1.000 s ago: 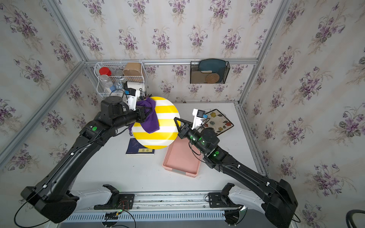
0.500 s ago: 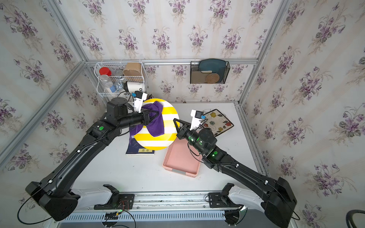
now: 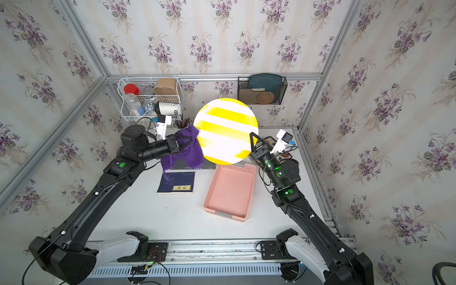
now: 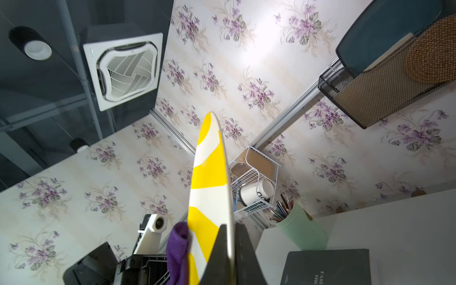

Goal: Wipe the wet plate dry
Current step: Wipe the plate with towel.

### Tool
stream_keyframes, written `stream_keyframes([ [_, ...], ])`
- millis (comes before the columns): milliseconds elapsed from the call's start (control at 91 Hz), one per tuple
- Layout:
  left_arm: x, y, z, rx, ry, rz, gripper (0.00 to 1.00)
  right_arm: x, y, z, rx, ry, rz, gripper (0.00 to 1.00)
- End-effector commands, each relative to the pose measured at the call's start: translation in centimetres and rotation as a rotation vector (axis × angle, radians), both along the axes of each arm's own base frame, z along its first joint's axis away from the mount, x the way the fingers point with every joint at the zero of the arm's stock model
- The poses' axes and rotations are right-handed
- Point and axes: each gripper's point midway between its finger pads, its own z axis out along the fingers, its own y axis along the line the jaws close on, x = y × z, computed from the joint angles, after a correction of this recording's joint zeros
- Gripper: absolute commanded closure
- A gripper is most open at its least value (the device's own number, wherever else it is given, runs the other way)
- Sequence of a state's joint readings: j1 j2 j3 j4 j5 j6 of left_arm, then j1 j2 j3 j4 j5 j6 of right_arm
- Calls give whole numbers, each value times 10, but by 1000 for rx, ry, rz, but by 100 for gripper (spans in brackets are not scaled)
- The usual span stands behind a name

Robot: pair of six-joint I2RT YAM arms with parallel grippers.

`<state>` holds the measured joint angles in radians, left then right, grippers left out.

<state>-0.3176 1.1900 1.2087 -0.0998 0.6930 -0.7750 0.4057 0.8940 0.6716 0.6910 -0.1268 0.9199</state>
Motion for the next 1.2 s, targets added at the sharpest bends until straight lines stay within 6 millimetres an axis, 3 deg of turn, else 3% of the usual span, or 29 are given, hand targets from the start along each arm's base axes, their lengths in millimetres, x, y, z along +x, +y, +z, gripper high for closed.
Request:
stream_keyframes([
  [0,-9,-3,40,-252,34,-135,100,-28,-2,33,166,-109,139,100],
  [132,-10,-10,70,-434,28,-234,100,-29,12,29,225,-112,259,100],
  [363,-15,-7,115,-695,-3,-323,100,-10,34,-4,222,-28,330,100],
  [494,-28,-22,130,-771,11,-390,100,-13,61,0,221,-53,405,100],
  [527,-22,-33,122,-772,39,-397,100,-12,66,5,221,-68,415,100],
  [604,-29,-53,119,-779,55,-439,100,-7,71,14,232,-98,414,100],
  [714,-46,-85,115,-796,88,-521,100,13,57,31,279,-132,351,100],
  [769,-51,-92,115,-809,95,-549,100,24,40,42,297,-152,308,100],
  [879,-49,-75,126,-866,52,-526,100,34,-3,54,317,-189,205,100],
  [945,-46,-58,136,-891,17,-500,100,30,-14,52,278,-192,166,100],
  [1033,-45,-42,148,-921,-20,-476,100,19,4,40,206,-173,209,100],
  [1187,-37,-48,152,-938,-15,-486,100,-8,60,-1,206,-115,348,100],
])
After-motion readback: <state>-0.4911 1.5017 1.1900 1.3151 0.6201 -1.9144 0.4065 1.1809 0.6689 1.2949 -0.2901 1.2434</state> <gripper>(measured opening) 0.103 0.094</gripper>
